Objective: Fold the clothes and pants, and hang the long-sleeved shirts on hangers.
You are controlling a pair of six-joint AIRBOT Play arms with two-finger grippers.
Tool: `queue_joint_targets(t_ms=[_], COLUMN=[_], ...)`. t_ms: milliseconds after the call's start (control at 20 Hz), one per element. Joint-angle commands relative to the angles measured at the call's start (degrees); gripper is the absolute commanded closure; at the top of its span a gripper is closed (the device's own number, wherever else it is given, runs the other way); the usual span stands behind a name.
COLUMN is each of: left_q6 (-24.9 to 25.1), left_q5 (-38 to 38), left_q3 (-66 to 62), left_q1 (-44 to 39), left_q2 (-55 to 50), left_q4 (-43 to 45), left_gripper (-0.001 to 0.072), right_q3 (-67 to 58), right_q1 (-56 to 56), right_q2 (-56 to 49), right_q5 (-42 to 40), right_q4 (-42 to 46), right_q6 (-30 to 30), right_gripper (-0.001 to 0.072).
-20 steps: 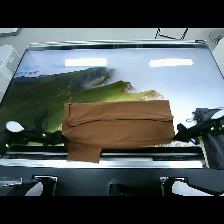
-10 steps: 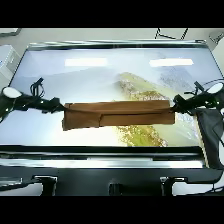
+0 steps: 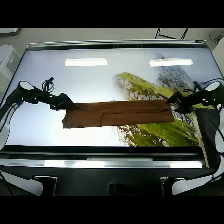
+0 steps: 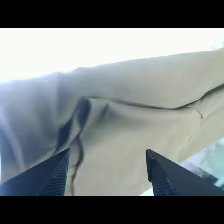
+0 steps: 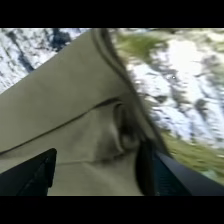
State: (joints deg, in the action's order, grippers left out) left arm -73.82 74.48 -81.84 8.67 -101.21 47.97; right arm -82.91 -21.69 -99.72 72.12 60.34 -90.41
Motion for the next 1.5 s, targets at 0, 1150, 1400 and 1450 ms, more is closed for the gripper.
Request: queue_joint_targets(t_ms=[0, 1150, 1400, 1450], left_q6=[0.52, 1.46, -3.76, -3.78], left_q5=[5.29, -24.13, -25.24, -27.52], left_q3=[-1.36, -1.33, -1.33, -1.36], left_q1=[3.72, -27.85, -37.22, -39.10], left_q2=[1.62, 1.84, -7.87, -9.03], left_q4=[-0.50, -14.36, -23.08, -27.17], left_gripper=[0.0170, 0.0682, 0.0681, 0.0681], right_q3=[-0.87, -0.94, -0.94, -0.94], right_q1=[-3.41, 3.67, 10.99, 12.39], right_q2=[-1.49, 10.82, 23.12, 25.09], right_q5=[4.50, 13.49, 12.00, 11.87], right_q4=[0.33, -21.99, -22.01, -22.01], right_q6=[2.93, 12.61, 6.73, 5.88], right_gripper=[0.0004, 0.0675, 0.0674, 0.0674])
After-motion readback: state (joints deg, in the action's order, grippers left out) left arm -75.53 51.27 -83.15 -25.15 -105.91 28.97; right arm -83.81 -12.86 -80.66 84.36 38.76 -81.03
